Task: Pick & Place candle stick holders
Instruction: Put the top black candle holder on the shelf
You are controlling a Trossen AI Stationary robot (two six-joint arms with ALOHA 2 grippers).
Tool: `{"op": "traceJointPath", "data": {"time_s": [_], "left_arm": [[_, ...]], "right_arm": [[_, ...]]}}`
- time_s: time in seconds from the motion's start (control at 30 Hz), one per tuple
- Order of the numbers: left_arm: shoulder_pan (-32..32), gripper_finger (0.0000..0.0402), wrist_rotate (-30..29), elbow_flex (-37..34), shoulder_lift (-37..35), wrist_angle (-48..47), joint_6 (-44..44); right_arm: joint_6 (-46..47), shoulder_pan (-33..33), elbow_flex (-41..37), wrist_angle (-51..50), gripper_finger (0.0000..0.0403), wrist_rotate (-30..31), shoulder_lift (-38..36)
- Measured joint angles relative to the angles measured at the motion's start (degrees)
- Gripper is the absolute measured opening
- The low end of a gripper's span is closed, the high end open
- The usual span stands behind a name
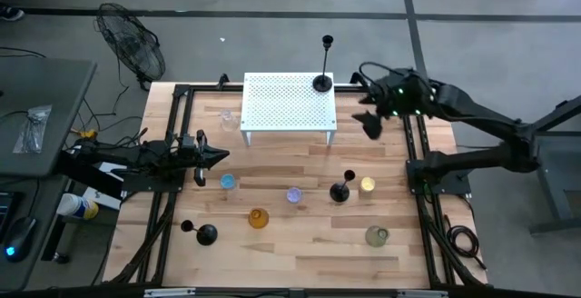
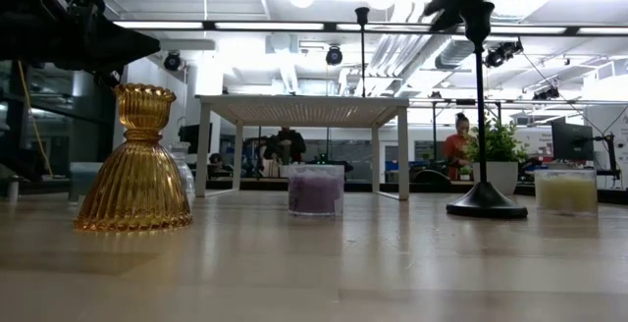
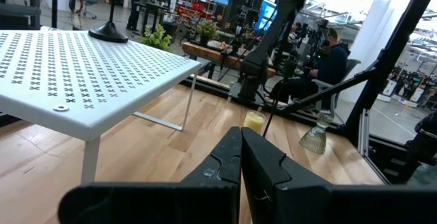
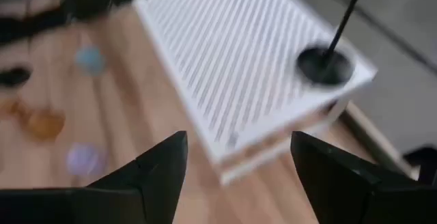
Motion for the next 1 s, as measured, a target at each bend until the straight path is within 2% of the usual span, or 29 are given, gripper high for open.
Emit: {"op": "traceJointPath", "data": {"time_s": [0.13,0.23,0.5,0.7,1.0], "left_arm": [[0.00,0.0001,-0.01,0.00,0.00,0.01,0.00],[0.00,0.0001,0.00,0.00,0.00,0.00,-0.01],[0.00,0.0001,-0.02,0.00,-0.02,0.02,0.00],[0.00,0.0001,-0.01,0.00,-0.02,0.01,0.00],[0.00,0.0001,0.00,0.00,-0.02,0.02,0.00]], "right_arm": [[-0.30,3.04,0.00,-8.25,0.0254,0.01,-2.67],[0.00,5.28,-1.11,-10.58,0.0254,-0.74,-3.57],[6.98,11.58,-11.68,-6.50,0.0254,-6.05,-6.20],[7.78,18.22,-17.79,-4.87,0.0254,-6.16,-7.41],[7.85,27.15,-23.62,3.81,0.0254,-6.51,-7.12]]}}
